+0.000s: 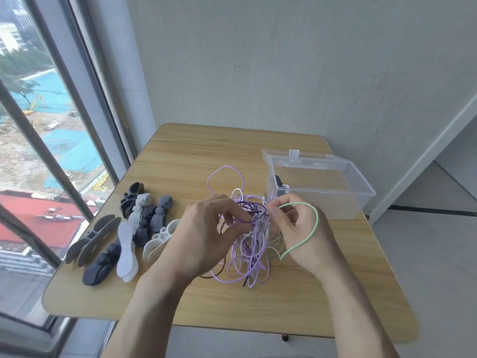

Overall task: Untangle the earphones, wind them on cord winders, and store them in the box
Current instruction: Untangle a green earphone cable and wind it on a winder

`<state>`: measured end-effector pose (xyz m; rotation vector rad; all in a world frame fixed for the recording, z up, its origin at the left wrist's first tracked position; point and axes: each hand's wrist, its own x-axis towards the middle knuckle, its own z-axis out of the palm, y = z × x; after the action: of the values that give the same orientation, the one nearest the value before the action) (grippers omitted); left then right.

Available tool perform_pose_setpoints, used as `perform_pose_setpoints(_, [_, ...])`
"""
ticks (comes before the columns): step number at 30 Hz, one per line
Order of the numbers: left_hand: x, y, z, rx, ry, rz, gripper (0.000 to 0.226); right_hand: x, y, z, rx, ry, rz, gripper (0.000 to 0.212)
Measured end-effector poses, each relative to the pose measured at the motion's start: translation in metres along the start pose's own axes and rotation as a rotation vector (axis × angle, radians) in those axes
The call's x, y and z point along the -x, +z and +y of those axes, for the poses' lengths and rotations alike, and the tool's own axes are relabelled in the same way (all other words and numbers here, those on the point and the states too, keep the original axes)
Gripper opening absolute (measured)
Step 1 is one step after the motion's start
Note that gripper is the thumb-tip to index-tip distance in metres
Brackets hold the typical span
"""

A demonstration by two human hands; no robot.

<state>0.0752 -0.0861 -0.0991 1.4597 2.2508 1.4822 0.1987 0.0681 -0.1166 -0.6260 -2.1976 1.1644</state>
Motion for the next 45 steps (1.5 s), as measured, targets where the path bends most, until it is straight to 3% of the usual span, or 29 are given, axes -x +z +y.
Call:
perform_pose_setpoints(7, [0.002, 0.002, 0.001, 0.122, -0.082, -0.021, 0.055, 0.001, 0.004, -0.009, -0.102, -0.117, 0.134, 0.009])
perform_pose_setpoints(10, [0.000, 0.002, 0.002, 0.044, -0.113, -0.038, 0.015, 0.000, 0.002, -0.012, -0.118, -0.180, 0.238, 0.009])
perform_pose_setpoints(12, [0.001, 0.001, 0.002, 0.015, -0.102, -0.015, 0.004, 0.001, 0.000, -0.015, -0.155, -0.199, 0.260, 0.009])
perform_pose_setpoints(17, [0.000, 0.007, 0.008, -0.034, -0.007, 0.056, 0.013, 0.004, 0.003, -0.022, -0.245, -0.155, 0.085, 0.007])
perform_pose_setpoints(24, [0.001, 0.010, 0.012, 0.002, -0.072, -0.019, 0.018, 0.007, 0.002, -0.021, -0.266, -0.083, 0.078, 0.004])
perform_pose_setpoints(28, [0.001, 0.013, 0.013, -0.023, -0.121, 0.076, 0.021, 0.007, 0.002, -0.022, -0.367, -0.042, -0.012, 0.001])
perform_pose_setpoints(32, [0.000, 0.008, 0.010, -0.077, -0.141, 0.192, 0.013, 0.006, 0.002, -0.021, -0.373, -0.003, 0.016, 0.004])
perform_pose_setpoints(38, [0.002, 0.005, 0.009, -0.056, -0.126, 0.086, 0.014, 0.006, -0.001, -0.015, -0.165, 0.047, -0.102, 0.010])
perform_pose_setpoints(43, [0.001, 0.005, 0.012, -0.033, -0.151, 0.131, 0.021, 0.007, -0.002, -0.014, -0.075, 0.061, -0.190, 0.004])
perform_pose_setpoints(45, [0.001, 0.006, 0.013, -0.013, -0.180, 0.150, 0.023, 0.009, -0.001, -0.016, -0.059, 0.049, -0.227, 0.012])
